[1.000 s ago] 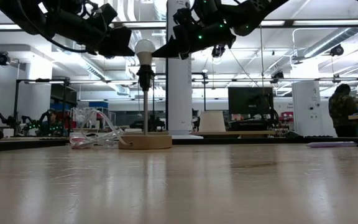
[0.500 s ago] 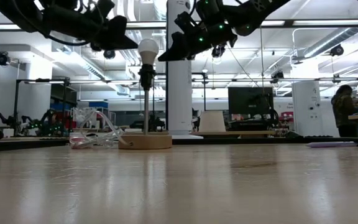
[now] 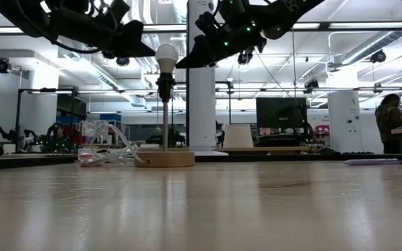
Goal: Screw lightbulb
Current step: Insert the lightbulb into the wooden table lamp
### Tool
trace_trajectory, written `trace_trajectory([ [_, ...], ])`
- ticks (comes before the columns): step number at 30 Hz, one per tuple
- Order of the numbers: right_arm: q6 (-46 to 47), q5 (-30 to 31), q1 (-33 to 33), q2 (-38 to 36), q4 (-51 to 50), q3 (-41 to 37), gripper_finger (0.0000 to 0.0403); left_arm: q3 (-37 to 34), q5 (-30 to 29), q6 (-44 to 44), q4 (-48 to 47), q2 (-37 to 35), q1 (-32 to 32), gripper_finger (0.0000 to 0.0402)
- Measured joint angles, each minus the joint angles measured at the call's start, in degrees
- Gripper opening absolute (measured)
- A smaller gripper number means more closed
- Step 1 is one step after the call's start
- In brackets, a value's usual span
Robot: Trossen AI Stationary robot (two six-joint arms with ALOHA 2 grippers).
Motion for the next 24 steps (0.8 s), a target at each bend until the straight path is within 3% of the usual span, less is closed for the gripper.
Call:
trace_trajectory([
  [4, -0.31, 0.21, 0.24, 0.0, -1.47, 0.0, 0.0002, 0.0, -3.46, 0.02, -1.51, -0.18, 0.02, 0.0],
  [12, -0.27, 7.12, 0.02, -0.4, -2.22, 0.0, 0.0002, 0.01, -3.02, -3.03, -5.7, -1.98, -1.24, 0.0],
  [16, -0.83, 7.18, 0.04, -0.54, -0.78, 0.0, 0.0002, 0.0, 1.59, -1.19, -4.96, -1.89, -1.46, 0.0],
  [24, -1.51, 5.76, 0.44, -1.53, -0.32, 0.0, 0.0002, 0.0, -0.4, -0.18, -3.34, -0.88, -1.31, 0.0],
])
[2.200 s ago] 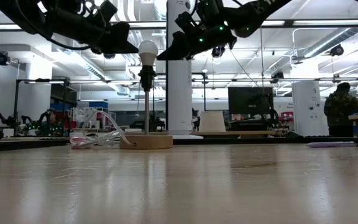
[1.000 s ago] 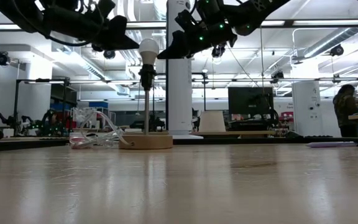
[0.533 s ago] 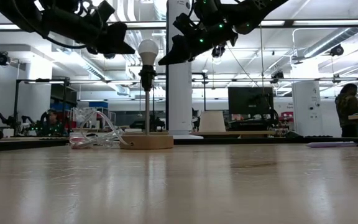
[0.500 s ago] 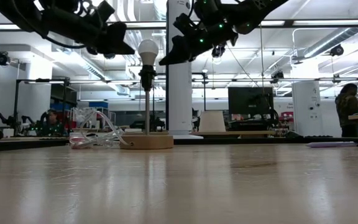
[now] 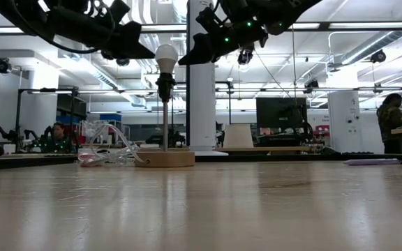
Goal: Screw lightbulb
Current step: Insert the lightbulb into the wooden table lamp
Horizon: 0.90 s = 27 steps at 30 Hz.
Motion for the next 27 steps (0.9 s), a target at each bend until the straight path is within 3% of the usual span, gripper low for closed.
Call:
trace_trajectory([
  [6, -0.8, -3.66, 0.51, -0.07, -0.69, 0.0, 0.0002, 0.0, -0.62, 0.51, 0.46, 0.07, 0.02, 0.0],
  [17, -0.22, -4.42, 1.66, -0.09, -3.67, 0.0, 0.0002, 0.0, -2.23, 1.03, 1.76, 0.04, -0.02, 0.0],
  [27, -0.67, 1.92, 1.15, -0.31, -4.15, 0.0, 0.0002, 0.0, -0.96, -3.03, -1.43, -0.39, -0.52, 0.0],
])
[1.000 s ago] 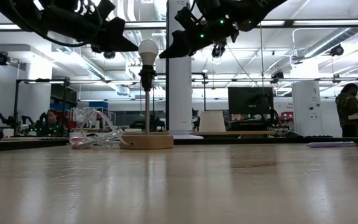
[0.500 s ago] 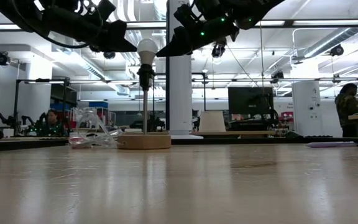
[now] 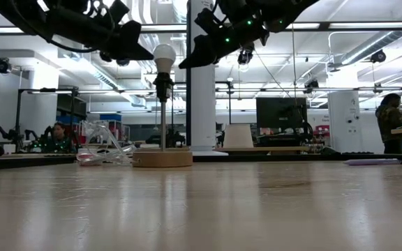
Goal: Screw lightbulb
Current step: Insert the lightbulb into the wooden table lamp
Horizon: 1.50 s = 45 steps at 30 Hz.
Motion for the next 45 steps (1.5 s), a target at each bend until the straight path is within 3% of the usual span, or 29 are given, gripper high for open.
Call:
trace_trajectory([
  [19, 0.96, -4.69, -0.41, 0.08, 3.94, 0.0, 0.0002, 0.02, 0.47, 4.52, 3.21, 0.57, 0.09, 0.0],
  [29, 2.63, -9.96, -0.13, 0.2, 4.81, -0.02, 0.0002, 0.02, -5.16, 4.4, 4.86, 1.88, 0.11, 0.0],
  [33, 3.8, -8.69, -0.12, -0.01, 3.67, -0.02, 0.0002, 0.02, -5.16, 3.03, 4.87, 0.36, -0.27, 0.0],
  [38, 2.85, -1.74, -0.74, -0.33, 4.01, -0.02, 0.0002, 0.02, -3.75, 3.07, 4.67, -1.08, -0.87, 0.0],
  [45, 2.6, -3.63, -1.08, 0.47, 5.77, -0.02, 0.0002, 0.02, -3.52, 3.42, 4.67, -0.14, -0.72, 0.0],
])
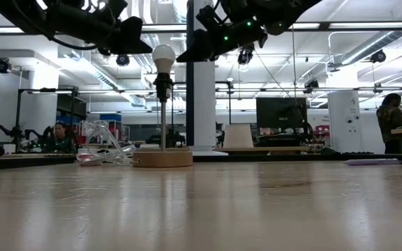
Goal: Screw lightbulb
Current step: Insert the lightbulb into the wooden table lamp
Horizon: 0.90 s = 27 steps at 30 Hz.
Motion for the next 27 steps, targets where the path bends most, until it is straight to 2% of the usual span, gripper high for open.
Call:
trace_trajectory([
  [3, 1.02, -2.67, -0.04, 0.23, 0.51, 0.0, 0.0002, 0.0, -0.2, 0.0, 0.44, 0.67, 0.04, 0.0],
  [13, 1.33, -5.71, 0.3, 0.02, -1.4, 0.0, 0.0002, 0.0, -1.68, 0.04, 2.15, 1.49, 0.34, 0.0],
  [18, 1.65, -5.88, 0.52, -0.4, -4.11, 0.0, 0.0002, 0.0, -1.7, -0.47, 0.15, 0.97, 0.31, 0.0],
  [21, 1.44, -3.96, 0.46, -0.79, -4.76, 0.0, 0.0002, 0.0, -1.65, -0.92, -0.46, 0.32, 0.15, 0.0],
  [27, 0.22, -0.88, -0.09, -0.86, -4.57, 0.0, 0.0002, 0.0, 4.77, -0.5, -0.62, -0.23, -0.13, 0.0],
])
